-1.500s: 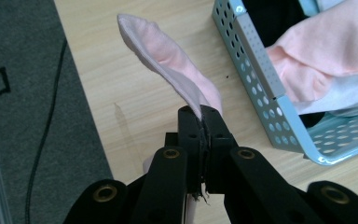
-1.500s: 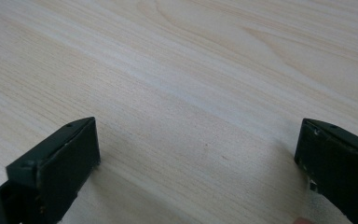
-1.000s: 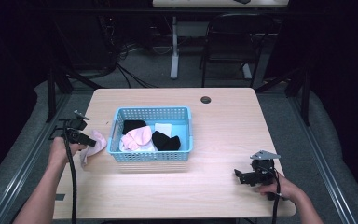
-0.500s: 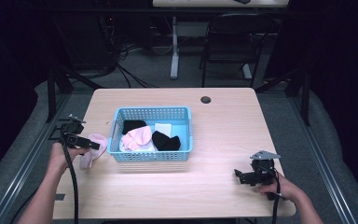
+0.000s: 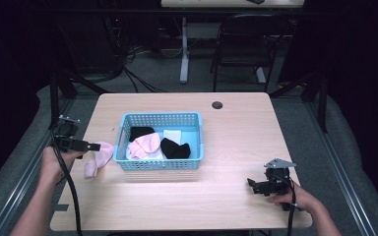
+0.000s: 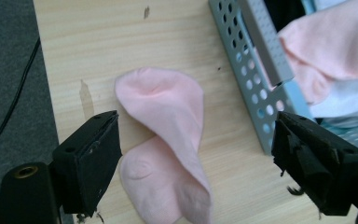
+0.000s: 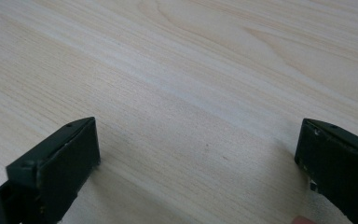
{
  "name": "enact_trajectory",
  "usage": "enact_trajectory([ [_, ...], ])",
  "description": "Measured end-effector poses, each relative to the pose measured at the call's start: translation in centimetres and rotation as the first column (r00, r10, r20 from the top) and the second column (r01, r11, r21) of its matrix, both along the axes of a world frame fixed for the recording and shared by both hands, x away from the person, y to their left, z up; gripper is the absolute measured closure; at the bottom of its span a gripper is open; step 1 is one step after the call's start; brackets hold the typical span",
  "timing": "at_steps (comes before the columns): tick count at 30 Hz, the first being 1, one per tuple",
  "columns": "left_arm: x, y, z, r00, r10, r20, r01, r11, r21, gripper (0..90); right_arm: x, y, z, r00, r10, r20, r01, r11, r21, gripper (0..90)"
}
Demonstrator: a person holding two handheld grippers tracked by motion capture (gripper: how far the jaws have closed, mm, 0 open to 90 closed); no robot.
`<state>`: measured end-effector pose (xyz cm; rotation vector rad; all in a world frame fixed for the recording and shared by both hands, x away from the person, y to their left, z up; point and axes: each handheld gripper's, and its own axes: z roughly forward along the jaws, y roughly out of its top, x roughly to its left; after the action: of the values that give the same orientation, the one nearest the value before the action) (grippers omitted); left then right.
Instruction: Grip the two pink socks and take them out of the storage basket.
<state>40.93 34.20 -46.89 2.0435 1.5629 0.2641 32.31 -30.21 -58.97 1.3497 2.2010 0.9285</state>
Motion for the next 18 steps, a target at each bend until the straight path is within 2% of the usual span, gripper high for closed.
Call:
enact_trajectory([
  [5, 0.0, -0.9, 1.5, 0.9988, -0.018, 0.046, 0.018, 0.9998, -0.003, 14.4, 0.0, 0.0, 0.0, 1.0000, 0.000, 0.000, 0.000, 1.0000, 0.000, 0.0],
  [10, 0.3, -2.4, 2.6, 0.9954, -0.058, 0.076, 0.057, 0.9983, 0.011, 11.2, 0.0, 0.0, 0.0, 1.0000, 0.000, 0.000, 0.000, 1.0000, -0.001, 0.0],
  [18, 1.2, -5.3, 3.6, 0.9876, -0.120, 0.101, 0.119, 0.9928, 0.019, 5.1, 0.0, 0.0, 0.0, 1.0000, 0.000, 0.000, 0.000, 1.0000, 0.000, 0.0],
])
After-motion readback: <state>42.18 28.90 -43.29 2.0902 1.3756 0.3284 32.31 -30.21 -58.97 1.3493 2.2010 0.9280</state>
